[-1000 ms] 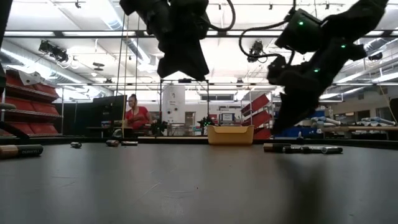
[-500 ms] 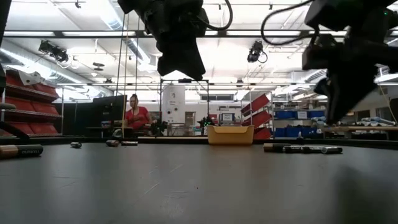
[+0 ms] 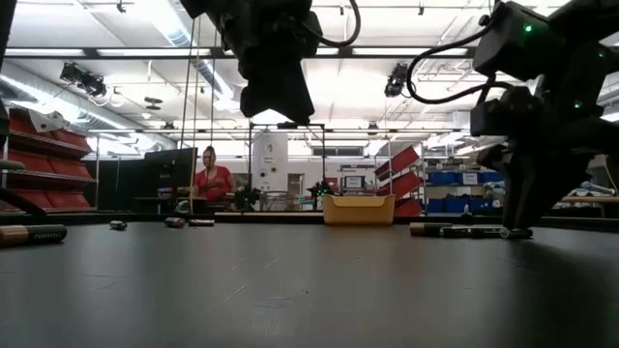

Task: Sort batteries
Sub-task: Put the silver battery into the yellow bin

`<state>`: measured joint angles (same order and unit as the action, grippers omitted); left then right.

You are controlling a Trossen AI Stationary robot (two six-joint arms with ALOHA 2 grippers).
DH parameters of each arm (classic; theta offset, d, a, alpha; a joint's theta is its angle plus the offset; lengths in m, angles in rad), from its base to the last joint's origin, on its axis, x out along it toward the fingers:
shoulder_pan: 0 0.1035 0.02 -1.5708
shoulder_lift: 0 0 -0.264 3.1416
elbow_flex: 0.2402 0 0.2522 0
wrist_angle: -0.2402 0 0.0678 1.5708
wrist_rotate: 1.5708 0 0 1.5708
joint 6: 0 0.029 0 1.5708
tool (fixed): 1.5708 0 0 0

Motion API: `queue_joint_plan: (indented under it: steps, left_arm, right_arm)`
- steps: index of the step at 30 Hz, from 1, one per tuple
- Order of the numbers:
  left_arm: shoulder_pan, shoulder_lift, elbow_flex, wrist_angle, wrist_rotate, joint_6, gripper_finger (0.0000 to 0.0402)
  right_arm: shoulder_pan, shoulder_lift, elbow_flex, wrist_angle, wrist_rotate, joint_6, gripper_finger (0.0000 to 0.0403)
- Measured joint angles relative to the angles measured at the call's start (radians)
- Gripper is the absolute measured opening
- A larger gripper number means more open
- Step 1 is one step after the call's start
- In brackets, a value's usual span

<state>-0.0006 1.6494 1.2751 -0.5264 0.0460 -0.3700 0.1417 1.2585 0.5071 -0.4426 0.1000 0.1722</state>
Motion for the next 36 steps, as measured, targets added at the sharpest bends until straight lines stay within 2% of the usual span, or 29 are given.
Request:
queue_joint_plan:
  steps: [15,17,22,27,36]
  left_arm:
    - [-0.002,-0.001,0.0,-0.005,0.008,-0.001,0.0113]
    - [-0.002,-0.001,0.0,-0.005,0.008,-0.001,0.0113]
    - [-0.002,-0.001,0.0,-0.026,0.023,-0.006,0.0113]
    - [-0.002,-0.011,0.0,-0.046,0.035,-0.035,0.0113]
    - [0.0,-0.028,0.0,-0.047,0.035,-0.052,0.0113]
  right_arm:
    - [0.008,-0.002,-0.067,0.065,-0.046,0.015,0.0081]
    - [0.009,0.017,-0.065,0.057,-0.029,0.015,0.007]
    - [0.012,0.097,-0.051,0.046,0.029,0.01,0.0014]
    - [0.026,0.102,-0.04,0.038,0.099,0.011,0.001]
    - [0.046,0.083,0.016,-0.019,0.127,0.044,0.0006]
